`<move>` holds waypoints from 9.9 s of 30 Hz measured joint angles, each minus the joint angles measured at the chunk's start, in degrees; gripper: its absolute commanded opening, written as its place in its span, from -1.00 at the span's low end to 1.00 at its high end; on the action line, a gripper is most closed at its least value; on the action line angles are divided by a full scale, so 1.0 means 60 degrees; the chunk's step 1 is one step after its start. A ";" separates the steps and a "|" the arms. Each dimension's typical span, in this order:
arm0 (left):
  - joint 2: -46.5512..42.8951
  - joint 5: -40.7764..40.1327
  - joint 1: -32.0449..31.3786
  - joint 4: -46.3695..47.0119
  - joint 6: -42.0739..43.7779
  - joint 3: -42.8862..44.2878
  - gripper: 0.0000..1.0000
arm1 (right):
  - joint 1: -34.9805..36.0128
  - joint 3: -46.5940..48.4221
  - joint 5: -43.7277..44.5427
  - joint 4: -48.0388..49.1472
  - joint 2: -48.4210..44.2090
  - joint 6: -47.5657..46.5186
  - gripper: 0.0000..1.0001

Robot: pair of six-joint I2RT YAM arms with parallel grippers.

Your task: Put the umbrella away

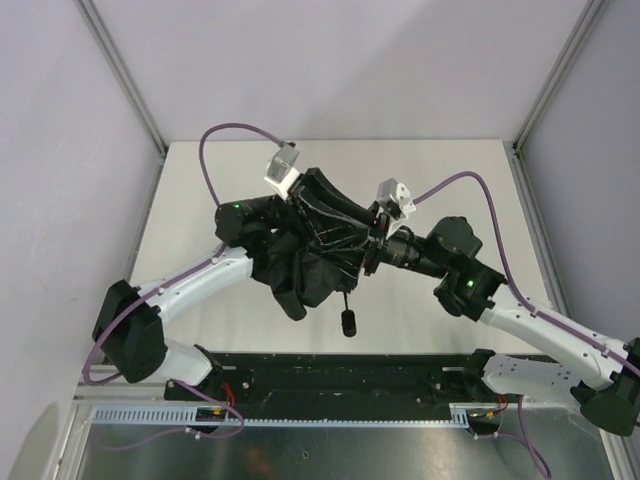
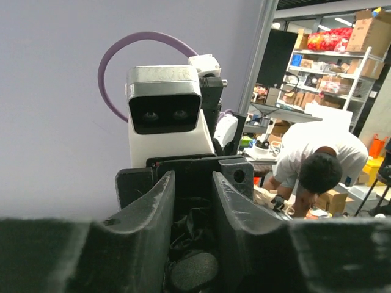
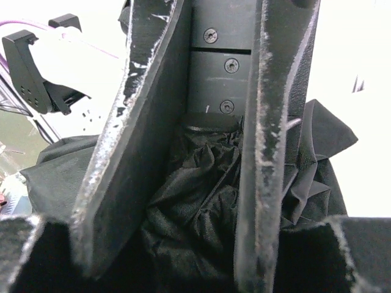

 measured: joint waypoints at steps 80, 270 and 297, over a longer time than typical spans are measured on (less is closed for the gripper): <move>-0.7045 -0.7894 0.0965 -1.4203 0.8149 -0.2579 0.85 | -0.6320 0.3690 0.5694 -0.8196 0.1093 -0.1843 -1.00; 0.4448 -0.8036 0.1126 0.0696 -0.2823 -0.7905 -1.00 | -0.1832 0.2033 -0.0667 -0.5490 0.7533 -0.2943 0.99; 0.2696 -0.7919 0.1053 -0.2510 -0.2943 -0.7628 -1.00 | 0.0382 -0.0197 0.4798 -0.3861 0.6076 -0.3614 0.53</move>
